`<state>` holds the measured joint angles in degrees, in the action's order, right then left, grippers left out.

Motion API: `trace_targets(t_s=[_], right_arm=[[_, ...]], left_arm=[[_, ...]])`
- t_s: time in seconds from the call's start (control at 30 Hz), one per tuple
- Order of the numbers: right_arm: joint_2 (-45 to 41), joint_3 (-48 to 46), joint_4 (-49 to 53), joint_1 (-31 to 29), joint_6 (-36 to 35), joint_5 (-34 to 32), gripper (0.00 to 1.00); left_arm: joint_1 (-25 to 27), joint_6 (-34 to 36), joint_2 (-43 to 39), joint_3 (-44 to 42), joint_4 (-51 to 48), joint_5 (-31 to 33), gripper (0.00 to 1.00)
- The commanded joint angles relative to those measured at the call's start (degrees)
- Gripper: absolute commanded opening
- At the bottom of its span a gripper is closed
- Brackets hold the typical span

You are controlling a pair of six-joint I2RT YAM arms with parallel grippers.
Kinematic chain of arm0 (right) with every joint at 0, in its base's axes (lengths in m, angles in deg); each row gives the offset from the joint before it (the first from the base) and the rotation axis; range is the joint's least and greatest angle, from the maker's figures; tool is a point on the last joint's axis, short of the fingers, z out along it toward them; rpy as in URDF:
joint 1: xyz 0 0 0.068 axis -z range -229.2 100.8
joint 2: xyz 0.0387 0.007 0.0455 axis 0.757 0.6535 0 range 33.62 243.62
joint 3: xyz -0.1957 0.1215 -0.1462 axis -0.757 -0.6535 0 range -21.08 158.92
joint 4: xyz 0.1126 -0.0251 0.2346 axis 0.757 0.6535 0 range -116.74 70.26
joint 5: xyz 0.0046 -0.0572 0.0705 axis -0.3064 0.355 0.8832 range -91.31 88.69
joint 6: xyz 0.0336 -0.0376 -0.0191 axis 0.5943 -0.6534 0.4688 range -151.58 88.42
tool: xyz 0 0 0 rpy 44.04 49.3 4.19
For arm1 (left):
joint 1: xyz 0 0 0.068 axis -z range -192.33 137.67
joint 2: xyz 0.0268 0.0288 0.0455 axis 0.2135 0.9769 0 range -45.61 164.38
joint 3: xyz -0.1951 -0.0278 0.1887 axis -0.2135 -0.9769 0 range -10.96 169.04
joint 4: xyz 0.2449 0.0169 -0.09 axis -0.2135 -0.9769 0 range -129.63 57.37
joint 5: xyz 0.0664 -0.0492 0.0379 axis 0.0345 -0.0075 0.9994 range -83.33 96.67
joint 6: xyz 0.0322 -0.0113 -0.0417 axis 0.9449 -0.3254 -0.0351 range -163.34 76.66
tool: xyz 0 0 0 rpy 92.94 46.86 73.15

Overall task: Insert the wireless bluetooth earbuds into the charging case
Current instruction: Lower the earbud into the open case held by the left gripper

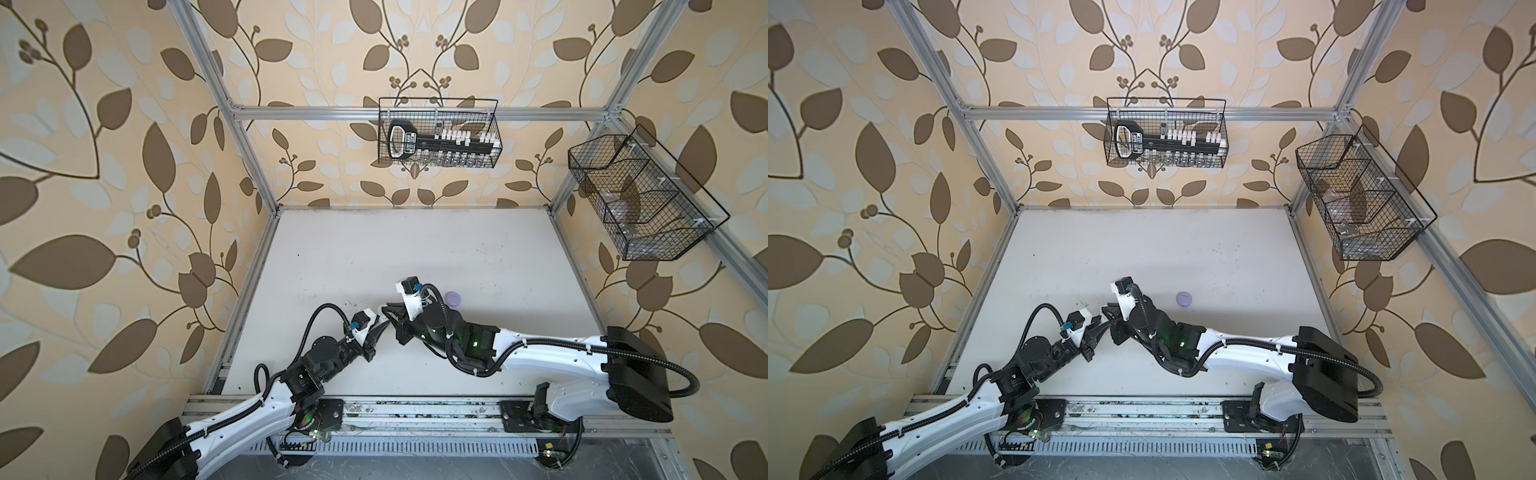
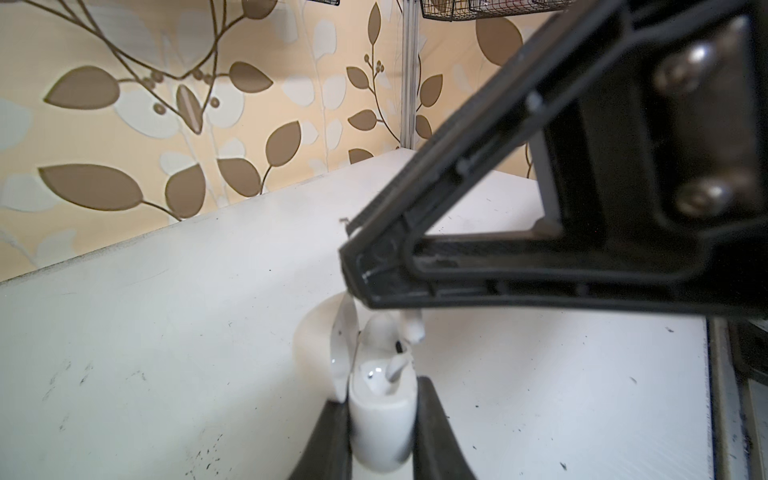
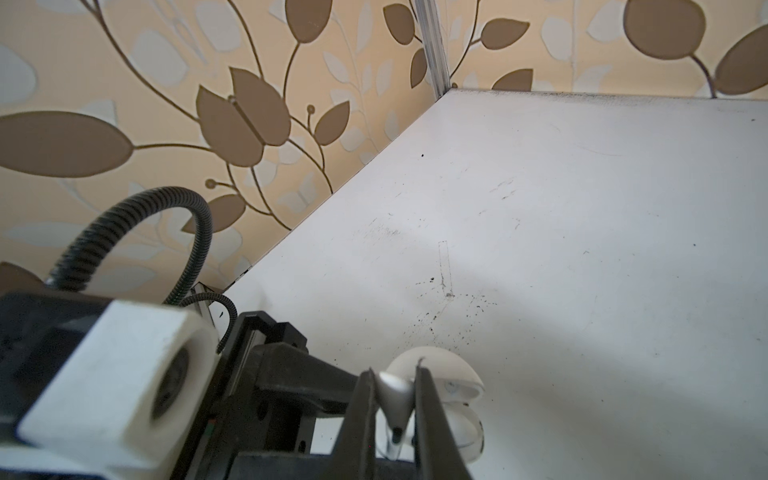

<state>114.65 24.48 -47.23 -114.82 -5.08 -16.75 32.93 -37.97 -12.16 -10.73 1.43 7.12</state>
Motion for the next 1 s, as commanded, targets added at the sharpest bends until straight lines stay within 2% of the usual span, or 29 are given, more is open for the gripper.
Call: trace_targets(t_s=[0.0, 0.97], right_arm=[[0.94, -1.50, -2.43, -0.38, -0.65, -0.54, 0.06], [3.43, -1.08, -5.04, 0.59, -0.92, -0.18, 0.06]], left_arm=[[-0.60, -0.36, -0.76, 1.14, 2.98, 1.00, 0.00], [-0.61, -0.33, -0.84, 1.18, 2.89, 0.94, 0.00]])
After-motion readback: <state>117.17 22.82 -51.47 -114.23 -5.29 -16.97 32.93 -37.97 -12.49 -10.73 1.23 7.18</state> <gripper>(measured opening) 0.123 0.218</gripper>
